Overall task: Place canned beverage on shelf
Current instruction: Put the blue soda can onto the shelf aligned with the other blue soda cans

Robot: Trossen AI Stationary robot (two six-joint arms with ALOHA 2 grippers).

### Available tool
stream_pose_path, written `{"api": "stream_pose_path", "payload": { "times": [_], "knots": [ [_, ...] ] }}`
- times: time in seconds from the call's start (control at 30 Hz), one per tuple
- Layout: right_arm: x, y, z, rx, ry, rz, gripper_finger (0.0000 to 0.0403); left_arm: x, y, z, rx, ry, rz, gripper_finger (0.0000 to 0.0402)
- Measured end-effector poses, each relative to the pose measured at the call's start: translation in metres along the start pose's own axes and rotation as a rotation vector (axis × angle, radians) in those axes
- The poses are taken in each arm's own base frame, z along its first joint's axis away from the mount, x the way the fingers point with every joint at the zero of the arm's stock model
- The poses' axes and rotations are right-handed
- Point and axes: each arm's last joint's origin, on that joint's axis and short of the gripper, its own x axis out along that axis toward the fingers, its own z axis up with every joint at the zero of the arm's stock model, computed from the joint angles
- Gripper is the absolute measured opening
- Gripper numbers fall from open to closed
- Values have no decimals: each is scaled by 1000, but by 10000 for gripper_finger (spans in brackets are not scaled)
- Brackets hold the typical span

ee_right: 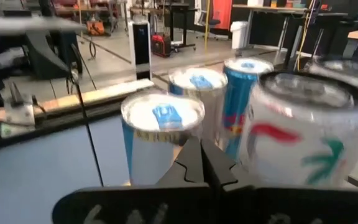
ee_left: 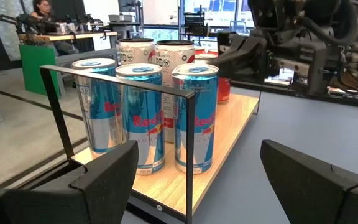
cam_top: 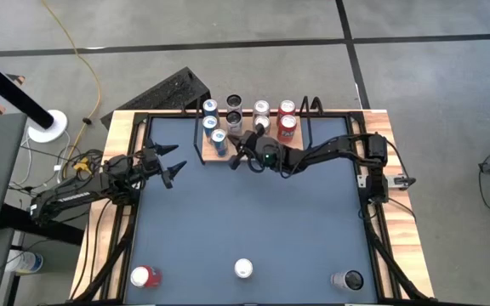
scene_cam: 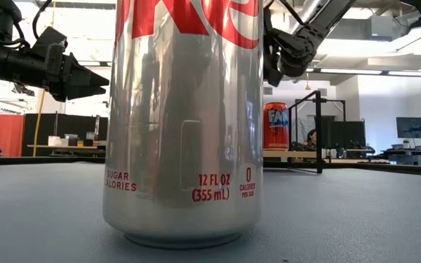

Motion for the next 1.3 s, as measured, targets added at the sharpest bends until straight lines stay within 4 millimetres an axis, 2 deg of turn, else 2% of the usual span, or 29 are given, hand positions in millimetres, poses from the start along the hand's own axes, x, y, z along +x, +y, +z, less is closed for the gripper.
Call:
{"api": "stream_pose_path", "payload": {
  "times": [0.33,0.57,1.03,1.3],
  "knots": [
    [5,3,10,26,-5,-21,0,0,0,0,0,0,-2,327],
    [14,13,-6,4,35,-12,0,0,0,0,0,0,-2,327],
    [6,27,-8,5,66,-27,0,0,0,0,0,0,-2,327],
    [9,23,-6,35,48,-9,0,0,0,0,0,0,-2,327]
  ]
}}
